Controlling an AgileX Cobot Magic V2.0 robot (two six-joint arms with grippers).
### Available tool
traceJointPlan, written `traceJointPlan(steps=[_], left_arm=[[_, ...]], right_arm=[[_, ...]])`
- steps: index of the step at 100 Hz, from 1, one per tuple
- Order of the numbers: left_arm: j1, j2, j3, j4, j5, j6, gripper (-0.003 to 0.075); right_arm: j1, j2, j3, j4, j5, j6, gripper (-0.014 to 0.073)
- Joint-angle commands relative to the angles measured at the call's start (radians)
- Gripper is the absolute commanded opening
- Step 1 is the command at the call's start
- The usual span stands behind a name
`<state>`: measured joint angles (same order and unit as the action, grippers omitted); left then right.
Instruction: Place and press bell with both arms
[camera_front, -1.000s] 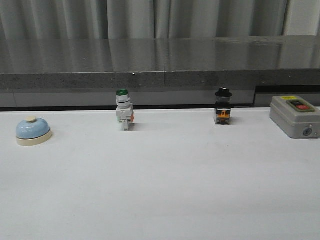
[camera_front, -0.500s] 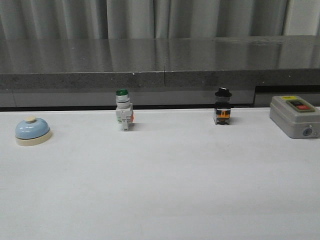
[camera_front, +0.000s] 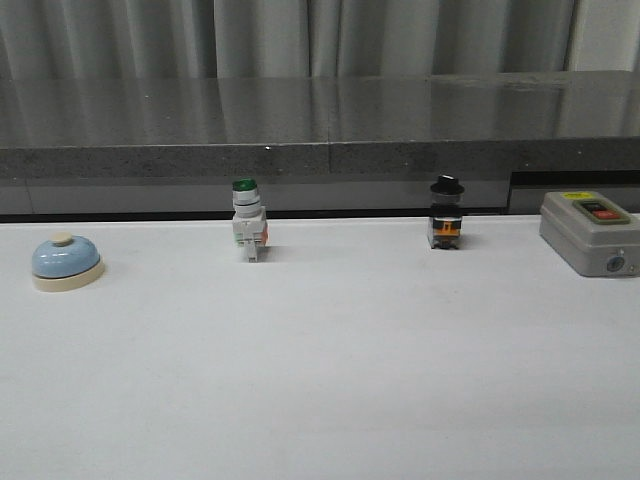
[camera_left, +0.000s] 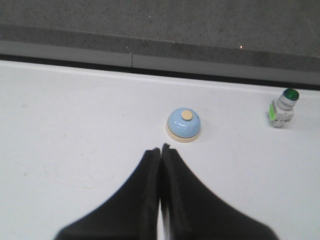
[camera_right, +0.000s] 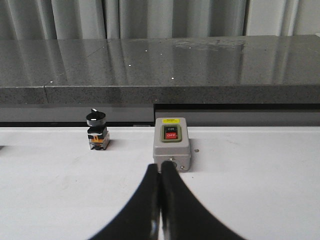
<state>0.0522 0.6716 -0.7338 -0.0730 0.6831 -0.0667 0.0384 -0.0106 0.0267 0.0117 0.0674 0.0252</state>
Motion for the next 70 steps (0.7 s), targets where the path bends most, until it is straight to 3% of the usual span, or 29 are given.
traceJointPlan(steps=[1, 20, 27, 34, 49, 56, 70], left_arm=[[0.002, 0.087, -0.069, -0.014, -0.042, -0.005, -0.0020], [0.002, 0.212, -0.091, -0.020, -0.046, 0.023, -0.0018], [0.002, 0.241, -0.091, -0.046, -0.046, 0.067, 0.0020], [-0.006, 0.259, -0.091, -0.073, -0.044, 0.100, 0.0132], [-0.016, 0.268, -0.091, -0.080, -0.048, 0.109, 0.0571], [-0.016, 0.268, -0.091, -0.080, -0.050, 0.109, 0.0715], [-0.016, 0.268, -0.091, -0.088, -0.077, 0.109, 0.0650]], right_arm=[[-0.009, -0.016, -0.014, -0.012, -0.083, -0.001, -0.0060], [-0.009, -0.016, -0.014, -0.012, -0.083, -0.001, -0.0060], [-0.009, -0.016, -0.014, -0.012, -0.083, -0.001, -0.0060], [-0.009, -0.016, -0.014, -0.012, -0.083, -0.001, -0.0060], [-0.009, -0.016, -0.014, -0.012, -0.083, -0.001, -0.0060], [-0.009, -0.016, -0.014, -0.012, -0.083, -0.001, -0.0060], [-0.009, -0.016, -0.014, -0.012, -0.083, -0.001, -0.0060]])
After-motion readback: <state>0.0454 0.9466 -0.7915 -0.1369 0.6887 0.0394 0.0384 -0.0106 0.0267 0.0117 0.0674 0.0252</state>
